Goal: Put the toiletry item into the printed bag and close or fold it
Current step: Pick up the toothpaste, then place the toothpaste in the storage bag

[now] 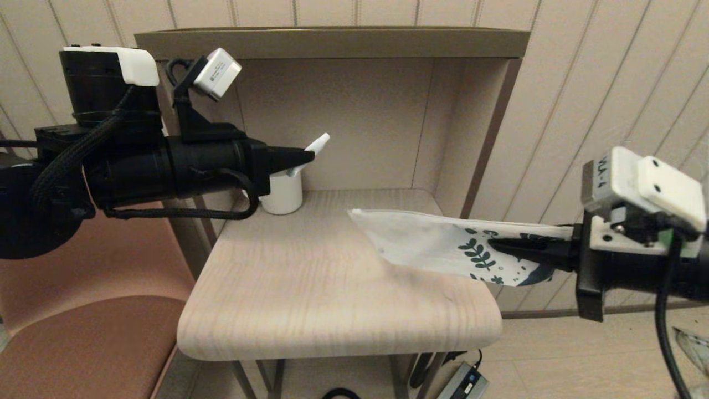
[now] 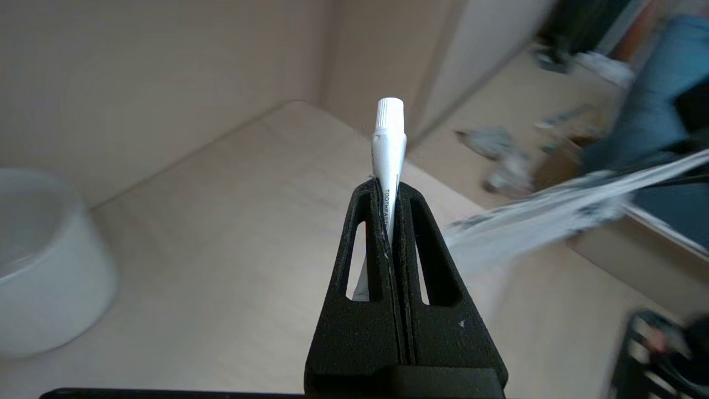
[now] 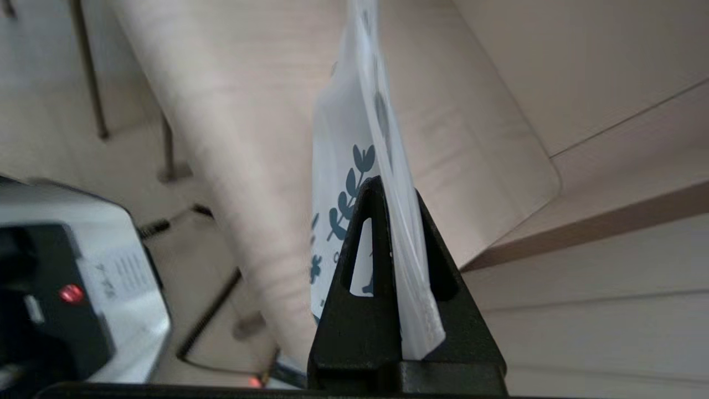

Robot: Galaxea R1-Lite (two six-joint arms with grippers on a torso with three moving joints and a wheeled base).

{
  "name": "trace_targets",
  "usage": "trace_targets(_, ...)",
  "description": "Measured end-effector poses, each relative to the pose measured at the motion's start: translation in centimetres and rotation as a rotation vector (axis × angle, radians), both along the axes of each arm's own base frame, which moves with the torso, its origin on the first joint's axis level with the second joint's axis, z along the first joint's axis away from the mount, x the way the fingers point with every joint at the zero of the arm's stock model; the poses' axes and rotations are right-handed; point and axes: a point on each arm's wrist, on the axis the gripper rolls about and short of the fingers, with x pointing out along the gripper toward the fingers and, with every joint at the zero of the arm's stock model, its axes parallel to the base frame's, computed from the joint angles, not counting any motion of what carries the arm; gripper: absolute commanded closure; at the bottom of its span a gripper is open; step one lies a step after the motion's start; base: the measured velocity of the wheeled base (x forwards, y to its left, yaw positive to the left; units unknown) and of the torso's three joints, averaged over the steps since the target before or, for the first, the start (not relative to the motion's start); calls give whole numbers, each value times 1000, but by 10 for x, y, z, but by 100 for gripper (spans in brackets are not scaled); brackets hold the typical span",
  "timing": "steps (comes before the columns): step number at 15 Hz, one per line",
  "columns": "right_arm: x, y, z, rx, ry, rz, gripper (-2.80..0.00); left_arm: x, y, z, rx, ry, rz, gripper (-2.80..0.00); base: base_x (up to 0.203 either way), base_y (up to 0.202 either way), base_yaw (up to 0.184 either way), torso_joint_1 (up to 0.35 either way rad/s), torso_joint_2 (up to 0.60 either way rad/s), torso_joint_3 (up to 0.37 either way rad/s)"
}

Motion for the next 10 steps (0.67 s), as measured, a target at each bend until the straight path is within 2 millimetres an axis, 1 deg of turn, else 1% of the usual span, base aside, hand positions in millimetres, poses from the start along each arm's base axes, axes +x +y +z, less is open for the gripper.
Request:
trace_targets(2,-4,6,-2,-18,-24,-27,0,-2,-6,-1,-1,4,-50,0,0,0,0,0,0,0)
trace_targets(4,-2,9,-5,-19,-34,-28,0,-7,-15,-5,5,18,-118,0,0,0,0,0,0,0)
trace_targets(6,1,12,-9,-19,-34,-25,0,-12,-28,-13,14,51,-223,0,0,0,0,0,0,0)
trace_targets(9,6,16,-12,-23,-27,-18,0,-18,-49,-32,39,124,-361,0,0,0,0,0,0,0)
trace_targets(10,7,17,-14,-28,-19,-18,0,-18,-53,-35,41,135,-398,0,0,0,0,0,0,0)
